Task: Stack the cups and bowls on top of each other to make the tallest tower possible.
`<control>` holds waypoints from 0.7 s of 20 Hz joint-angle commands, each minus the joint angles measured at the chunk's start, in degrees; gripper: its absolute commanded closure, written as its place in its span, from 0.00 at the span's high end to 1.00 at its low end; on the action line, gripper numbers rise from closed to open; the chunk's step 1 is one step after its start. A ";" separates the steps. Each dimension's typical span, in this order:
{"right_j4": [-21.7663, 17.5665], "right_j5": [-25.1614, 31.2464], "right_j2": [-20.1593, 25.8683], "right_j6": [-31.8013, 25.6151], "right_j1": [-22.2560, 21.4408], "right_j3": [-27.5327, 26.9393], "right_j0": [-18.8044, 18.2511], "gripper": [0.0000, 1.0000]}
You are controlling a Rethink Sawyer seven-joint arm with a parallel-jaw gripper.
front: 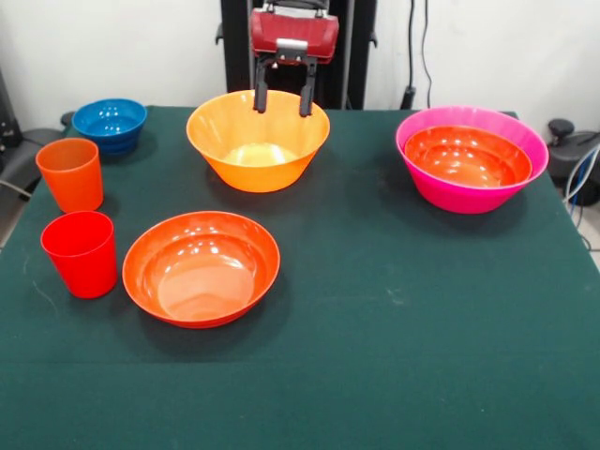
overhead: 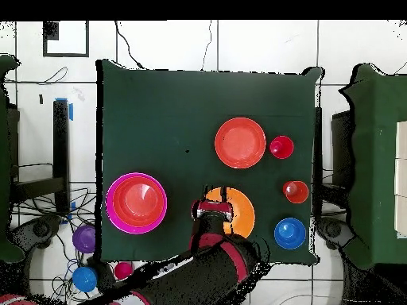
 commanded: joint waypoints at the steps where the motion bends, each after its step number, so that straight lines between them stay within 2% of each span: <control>1: 2.83 -1.57 8.92 -4.32 4.08 -3.68 -0.76 1.00; 10: -1.22 2.52 13.62 2.12 -0.27 -2.15 0.70 1.00; 14: -0.95 3.05 14.36 1.89 -0.49 -1.79 0.58 1.00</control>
